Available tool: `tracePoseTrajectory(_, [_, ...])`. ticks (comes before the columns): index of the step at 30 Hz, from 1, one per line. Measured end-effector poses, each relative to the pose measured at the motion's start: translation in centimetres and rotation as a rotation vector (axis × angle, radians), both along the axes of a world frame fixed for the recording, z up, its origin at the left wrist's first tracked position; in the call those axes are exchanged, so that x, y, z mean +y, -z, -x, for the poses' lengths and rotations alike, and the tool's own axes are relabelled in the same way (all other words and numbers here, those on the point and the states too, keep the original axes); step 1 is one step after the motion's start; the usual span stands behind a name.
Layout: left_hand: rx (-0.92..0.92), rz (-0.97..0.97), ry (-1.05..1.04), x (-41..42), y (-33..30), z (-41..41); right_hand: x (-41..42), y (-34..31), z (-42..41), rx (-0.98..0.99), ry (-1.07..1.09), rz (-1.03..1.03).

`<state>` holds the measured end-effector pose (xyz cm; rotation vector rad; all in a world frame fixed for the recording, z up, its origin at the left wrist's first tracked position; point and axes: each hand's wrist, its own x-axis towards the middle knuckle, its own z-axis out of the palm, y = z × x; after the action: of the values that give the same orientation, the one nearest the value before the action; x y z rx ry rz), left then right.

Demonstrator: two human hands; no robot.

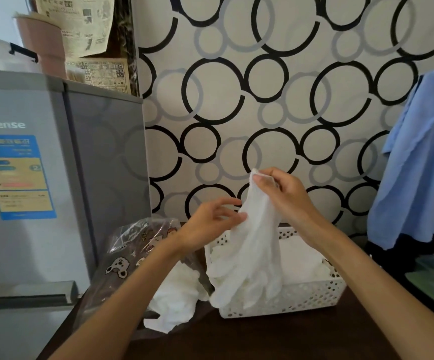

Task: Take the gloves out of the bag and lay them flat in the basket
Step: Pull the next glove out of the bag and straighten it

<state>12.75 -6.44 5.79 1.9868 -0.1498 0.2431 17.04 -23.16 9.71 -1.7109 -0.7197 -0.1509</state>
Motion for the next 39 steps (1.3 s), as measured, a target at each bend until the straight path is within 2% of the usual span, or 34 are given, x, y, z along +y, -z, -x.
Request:
tracePoseTrajectory(4, [-0.083,0.103,0.014,0.2,0.0,0.8,-1.3,-0.6,-0.6,-0.247,0.247,0.016])
tracePoseTrajectory(6, [-0.121,0.116,0.012,0.4,0.1,1.4,-1.4,-0.6,-0.6,-0.304,0.328,0.035])
tracePoseTrajectory(10, [-0.177,0.158,-0.084,0.7,0.4,2.7,-0.7,-0.6,0.3,-0.397,0.372,0.057])
tracePoseTrajectory(13, [-0.316,0.121,-0.303,1.3,-0.1,3.7,0.6,-0.6,1.6,-0.452,0.318,0.070])
tracePoseTrajectory(17, [-0.553,0.013,-0.618,1.5,-2.7,4.9,2.8,-1.1,2.9,-0.349,0.233,-0.145])
tracePoseTrajectory(19, [-0.566,-0.148,-0.736,1.5,-4.0,4.7,3.1,-0.9,2.6,-0.174,0.196,-0.238])
tracePoseTrajectory(21, [-0.494,-0.322,-0.756,1.6,-4.3,3.4,2.4,0.2,1.3,-0.001,0.204,-0.239])
tracePoseTrajectory(25, [-0.208,-0.580,-0.492,0.8,-0.1,-3.6,-1.1,4.9,-3.1,0.201,0.329,0.052])
tracePoseTrajectory(27, [-0.065,-0.614,-0.339,0.0,2.3,-7.2,-2.9,7.2,-5.3,0.181,0.398,0.235])
tracePoseTrajectory(29, [0.003,-0.619,-0.258,-0.9,3.9,-9.7,-4.4,8.6,-6.8,0.127,0.455,0.366])
tracePoseTrajectory(35, [-0.087,-0.622,-0.273,-3.0,5.6,-12.6,-6.4,9.7,-8.9,-0.012,0.572,0.578])
tracePoseTrajectory(39, [-0.111,-0.693,-0.300,-3.0,5.5,-12.5,-6.3,10.4,-9.6,-0.038,0.613,0.753])
